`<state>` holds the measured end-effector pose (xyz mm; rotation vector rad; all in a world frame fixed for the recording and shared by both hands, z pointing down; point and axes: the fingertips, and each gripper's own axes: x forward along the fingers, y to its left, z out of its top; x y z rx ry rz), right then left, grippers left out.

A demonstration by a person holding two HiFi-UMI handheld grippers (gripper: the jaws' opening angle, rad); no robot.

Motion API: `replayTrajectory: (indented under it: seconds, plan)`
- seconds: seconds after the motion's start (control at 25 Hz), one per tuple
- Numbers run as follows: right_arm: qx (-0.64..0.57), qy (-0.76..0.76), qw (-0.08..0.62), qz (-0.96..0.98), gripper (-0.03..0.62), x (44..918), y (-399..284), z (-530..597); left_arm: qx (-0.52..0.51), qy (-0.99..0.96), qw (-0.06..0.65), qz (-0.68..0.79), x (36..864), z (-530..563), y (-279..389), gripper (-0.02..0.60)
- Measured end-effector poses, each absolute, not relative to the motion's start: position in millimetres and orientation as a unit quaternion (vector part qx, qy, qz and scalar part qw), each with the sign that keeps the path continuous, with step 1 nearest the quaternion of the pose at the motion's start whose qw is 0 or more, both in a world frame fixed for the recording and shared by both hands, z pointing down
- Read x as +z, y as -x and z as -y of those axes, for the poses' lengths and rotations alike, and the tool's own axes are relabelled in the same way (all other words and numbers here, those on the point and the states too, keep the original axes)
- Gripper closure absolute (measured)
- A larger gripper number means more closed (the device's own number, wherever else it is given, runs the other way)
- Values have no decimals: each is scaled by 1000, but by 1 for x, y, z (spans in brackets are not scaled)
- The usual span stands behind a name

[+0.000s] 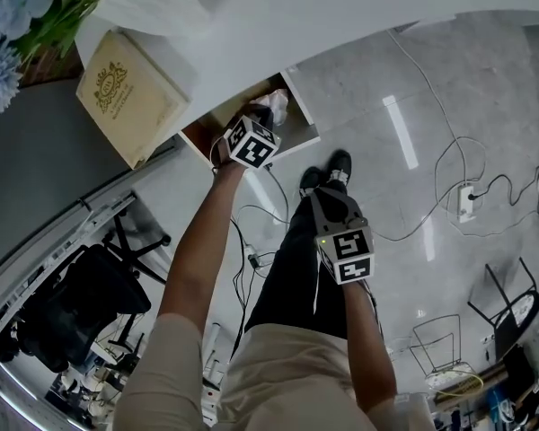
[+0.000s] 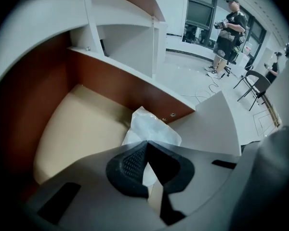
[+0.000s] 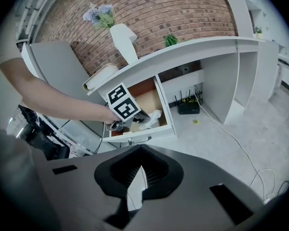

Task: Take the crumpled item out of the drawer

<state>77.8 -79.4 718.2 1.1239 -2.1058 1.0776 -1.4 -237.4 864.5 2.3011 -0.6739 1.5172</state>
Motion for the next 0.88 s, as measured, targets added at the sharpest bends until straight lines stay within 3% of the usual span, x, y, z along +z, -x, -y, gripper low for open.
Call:
replayTrajectory:
  seconds: [0.36,0.88]
  plan:
    - [366,-430,264,782,569,703,-82,66,476,-827,141,264,804,224,-8,566]
    - [303,-471,205,803,569,590,-81,88,386,-844,218,303,675,171,-20,566]
